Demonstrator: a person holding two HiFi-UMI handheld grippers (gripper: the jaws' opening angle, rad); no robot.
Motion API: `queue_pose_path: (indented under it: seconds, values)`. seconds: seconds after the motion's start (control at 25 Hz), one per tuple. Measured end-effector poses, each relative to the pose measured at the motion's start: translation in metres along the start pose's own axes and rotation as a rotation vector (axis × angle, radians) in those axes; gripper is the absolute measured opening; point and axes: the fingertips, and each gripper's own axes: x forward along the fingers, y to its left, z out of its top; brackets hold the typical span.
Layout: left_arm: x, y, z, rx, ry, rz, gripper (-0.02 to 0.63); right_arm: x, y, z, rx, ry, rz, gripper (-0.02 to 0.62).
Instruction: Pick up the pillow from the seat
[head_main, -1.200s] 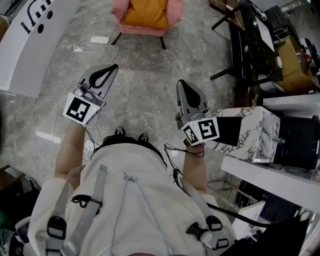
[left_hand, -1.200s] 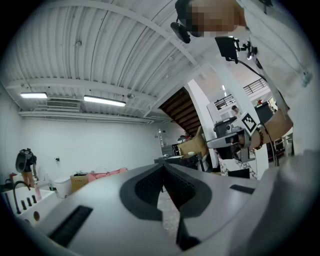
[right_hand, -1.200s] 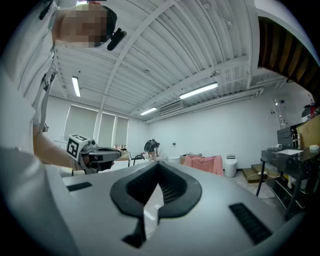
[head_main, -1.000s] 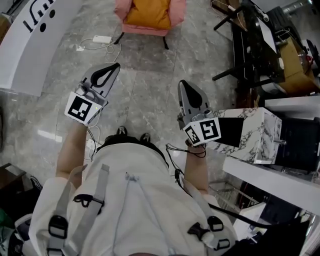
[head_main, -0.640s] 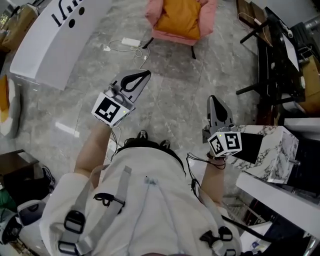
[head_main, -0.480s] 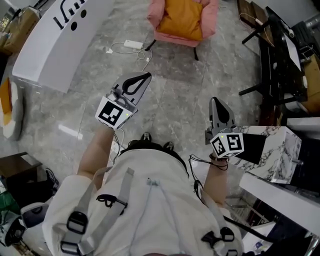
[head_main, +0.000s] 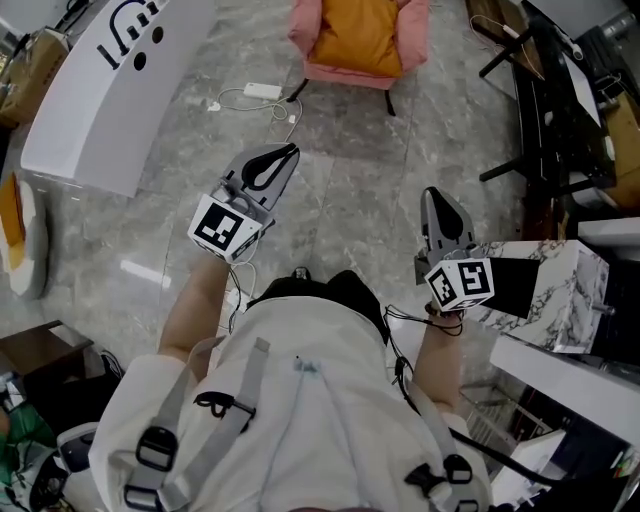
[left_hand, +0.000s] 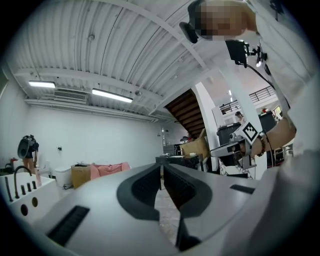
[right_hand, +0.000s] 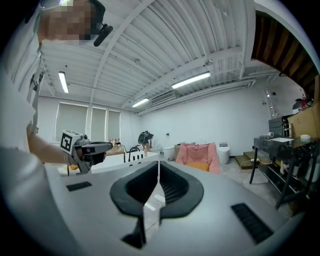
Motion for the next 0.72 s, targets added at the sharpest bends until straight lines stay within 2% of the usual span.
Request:
queue_pose_path:
  seconds: [0.32, 0.36, 0.4, 0.44, 0.72]
  values:
    - [0.02, 0.002, -0.018, -0.029, 0.012, -0.027, 0.058, 0.014, -0.015, -0.007, 0.008, 0.023, 0.024, 0.025]
    - [0.025, 0.003, -0.02, -0.028, 0.021, -0.027, 0.065, 0.019, -0.019, -0.006, 0.006, 0.023, 0.032, 0.038]
    - [0.029, 0.006, -0.02, -0.026, 0.033, -0.024, 0.072, 0.024, -0.023, -0.006, 0.009, 0.021, 0.039, 0.093]
    - [0.034, 0.009, -0.021, -0.024, 0.044, -0.02, 0.077, 0.029, -0.027, -0.006, 0.014, 0.02, 0.046, 0.118]
    - [0.084, 0.032, -0.034, -0.054, 0.072, -0.009, 0.111, 0.065, -0.07, -0.011, 0.024, 0.045, 0.063, 0.118]
